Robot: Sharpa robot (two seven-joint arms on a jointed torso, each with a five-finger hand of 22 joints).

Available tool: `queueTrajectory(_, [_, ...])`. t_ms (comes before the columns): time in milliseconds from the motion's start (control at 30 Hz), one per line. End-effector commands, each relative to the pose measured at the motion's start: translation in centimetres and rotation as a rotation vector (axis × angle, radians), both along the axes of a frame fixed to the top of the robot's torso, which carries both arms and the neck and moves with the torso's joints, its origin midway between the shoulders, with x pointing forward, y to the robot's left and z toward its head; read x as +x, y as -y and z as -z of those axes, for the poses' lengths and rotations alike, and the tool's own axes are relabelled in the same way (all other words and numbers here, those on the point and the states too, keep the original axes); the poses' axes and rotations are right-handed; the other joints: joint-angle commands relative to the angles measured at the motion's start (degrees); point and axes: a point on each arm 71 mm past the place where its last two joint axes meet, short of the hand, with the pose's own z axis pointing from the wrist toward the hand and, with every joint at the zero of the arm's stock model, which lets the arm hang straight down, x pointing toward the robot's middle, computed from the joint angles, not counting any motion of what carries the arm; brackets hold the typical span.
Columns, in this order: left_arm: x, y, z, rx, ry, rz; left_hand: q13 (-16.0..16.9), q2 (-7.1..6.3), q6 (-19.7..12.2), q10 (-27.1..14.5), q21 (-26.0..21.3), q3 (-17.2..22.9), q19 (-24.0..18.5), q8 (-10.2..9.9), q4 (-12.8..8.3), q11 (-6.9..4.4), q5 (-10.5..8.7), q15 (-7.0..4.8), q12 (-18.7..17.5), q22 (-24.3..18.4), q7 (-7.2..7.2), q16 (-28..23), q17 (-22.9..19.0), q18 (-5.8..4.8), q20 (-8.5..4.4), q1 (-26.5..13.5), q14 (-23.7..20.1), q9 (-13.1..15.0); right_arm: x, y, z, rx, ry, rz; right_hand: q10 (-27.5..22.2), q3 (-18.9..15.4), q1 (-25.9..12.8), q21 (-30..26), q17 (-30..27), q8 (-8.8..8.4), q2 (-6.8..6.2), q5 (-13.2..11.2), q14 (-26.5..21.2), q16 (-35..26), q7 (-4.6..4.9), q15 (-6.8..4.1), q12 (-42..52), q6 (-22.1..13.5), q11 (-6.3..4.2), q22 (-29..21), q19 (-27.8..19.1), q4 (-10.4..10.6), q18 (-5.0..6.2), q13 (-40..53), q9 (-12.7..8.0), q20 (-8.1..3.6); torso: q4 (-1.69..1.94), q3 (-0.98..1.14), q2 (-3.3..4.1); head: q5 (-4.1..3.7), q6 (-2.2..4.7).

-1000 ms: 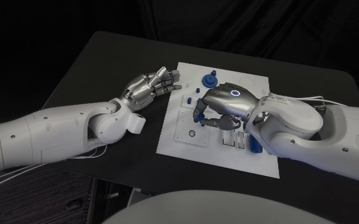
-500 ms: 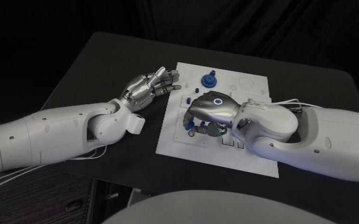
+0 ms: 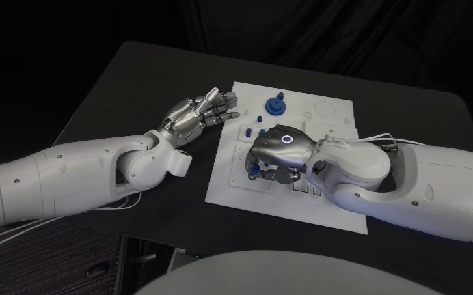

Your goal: Assemble the parts on the task board

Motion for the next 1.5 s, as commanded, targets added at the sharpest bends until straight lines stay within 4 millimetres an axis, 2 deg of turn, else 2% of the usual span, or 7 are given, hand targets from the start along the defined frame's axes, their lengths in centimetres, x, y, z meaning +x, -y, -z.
queueTrajectory(33, [-0.1, 0.1, -0.3, -0.04, 0.03, 0.0, 0.0, 0.1, -0.2, -0.1, 0.1, 0.2, -0.3, 0.3, 0.2, 0.07, 0.11, 0.12, -0.1, 0.0, 2.86, 0.1, 0.0, 0.36, -0.09, -0.5, -0.4, 0.0, -0.2, 0.0, 0.3, -0.021, 0.004, 0.006, 2.4, 0.1, 0.1, -0.3, -0.1, 0.35, 0.43, -0.2, 0.7, -0.4, -0.03, -0.32, 0.1, 0.3, -1.81, 8.8, -0.3, -0.3, 0.29, 0.0, 0.1, -0.3, -0.06, 0.01, 0.01, -0.03, 0.0])
queueTrajectory(733, [-0.1, 0.2, -0.3, -0.039, 0.026, 0.006, 0.0, 0.09, -0.3, -0.2, 0.1, 0.3, -0.4, 0.3, 0.1, 0.11, 0.29, 0.14, -0.1, -0.1, 2.87, 0.1, 0.0, 0.36, -0.08, -0.4, -0.4, 0.0, -0.3, 0.1, 1.5, -0.009, -0.013, 0.02, 2.8, 0.2, -0.1, -0.5, -0.3, 0.15, 0.28, -0.1, 0.6, -0.6, -0.05, -0.43, -0.1, 0.1, -1.87, 8.8, -0.5, -0.6, 0.32, 0.1, 0.3, -0.42, -0.04, 0.05, 0.05, -0.19, 0.0])
queueTrajectory(867, [0.0, 0.2, -0.2, -0.039, 0.025, 0.007, 0.0, 0.08, -0.3, -0.2, 0.0, 0.3, -0.4, 0.3, 0.1, 0.11, 0.31, 0.14, -0.2, -0.1, 2.87, 0.1, 0.0, 0.36, -0.08, -0.4, -0.4, 0.0, -0.1, 0.1, 1.8, -0.022, -0.018, 0.032, 0.2, 0.6, -1.0, -2.7, -1.8, -2.21, -0.22, -0.8, -0.1, -1.5, 0.66, 0.35, -1.9, -3.6, -0.88, 8.2, -1.5, -0.3, 0.63, -0.2, -0.3, -0.03, -0.05, 0.06, 0.01, -0.14, 0.0])
queueTrajectory(967, [0.0, 0.2, -0.2, -0.038, 0.024, 0.007, 0.0, 0.08, -0.3, -0.2, 0.0, 0.3, -0.4, 0.3, 0.1, 0.12, 0.33, 0.14, -0.2, -0.2, 2.88, 0.1, 0.0, 0.36, -0.07, -0.4, -0.4, 0.0, -0.1, 0.1, 2.0, -0.028, -0.022, 0.037, -5.4, 0.3, -3.0, -6.0, -3.7, -5.13, -1.68, -3.0, -1.3, -2.7, -0.72, 2.29, -4.0, -10.0, 1.28, 7.3, -3.2, 0.9, 1.04, -0.4, -1.6, 1.28, -0.07, 0.04, 0.02, -0.11, 0.0])
queueTrajectory(1133, [0.0, 0.1, -0.2, -0.035, 0.023, 0.006, 0.0, 0.08, -0.4, -0.3, 0.0, 0.4, -0.5, 0.3, 0.1, 0.13, 0.35, 0.15, -0.2, -0.3, 2.89, 0.1, 0.0, 0.36, -0.07, -0.4, -0.4, 0.0, 0.0, 0.3, 2.2, -0.03, -0.025, 0.043, -10.7, -1.3, -4.4, -8.6, -5.3, -5.12, -2.56, -5.3, -2.6, -3.5, -2.04, 3.27, -3.9, -16.5, 2.5, 6.7, -4.6, 1.3, 1.5, -0.2, -3.3, 2.53, -0.06, 0.03, -0.03, -0.03, 0.0])
queueTrajectory(1267, [0.1, 0.1, -0.1, -0.034, 0.022, 0.006, 0.0, 0.08, -0.5, -0.3, 0.0, 0.4, -0.5, 0.2, 0.0, 0.15, 0.38, 0.16, -0.3, -0.3, 2.91, 0.1, 0.0, 0.35, -0.07, -0.3, -0.5, 0.0, 0.1, 0.5, 2.2, -0.019, -0.021, 0.051, -20.5, -7.7, -4.5, -13.8, -7.9, -4.91, -3.14, -8.2, -5.1, -4.9, -4.37, 3.55, -2.7, -26.6, 3.58, 5.5, -7.4, 4.3, 2.54, 0.1, -6.6, 3.11, -0.04, 0.05, -0.06, -0.19, 0.0])
queueTrajectory(1500, [0.1, 0.0, -0.1, -0.033, 0.021, 0.005, 0.0, 0.08, -0.5, -0.3, 0.0, 0.4, -0.6, 0.2, 0.0, 0.16, 0.4, 0.17, -0.3, -0.4, 2.93, 0.1, 0.0, 0.34, -0.07, -0.3, -0.5, 0.0, 0.2, 1.5, 1.8, 0.053, -0.033, 0.069, -24.6, -9.6, -5.1, -15.5, -8.7, -5.16, -4.56, -8.7, -5.9, -5.2, -4.77, 3.31, -1.5, -29.7, 3.95, 5.2, -8.1, 5.0, 2.77, 0.1, -7.9, 3.07, -0.08, 0.06, -0.07, -0.25, 0.0])
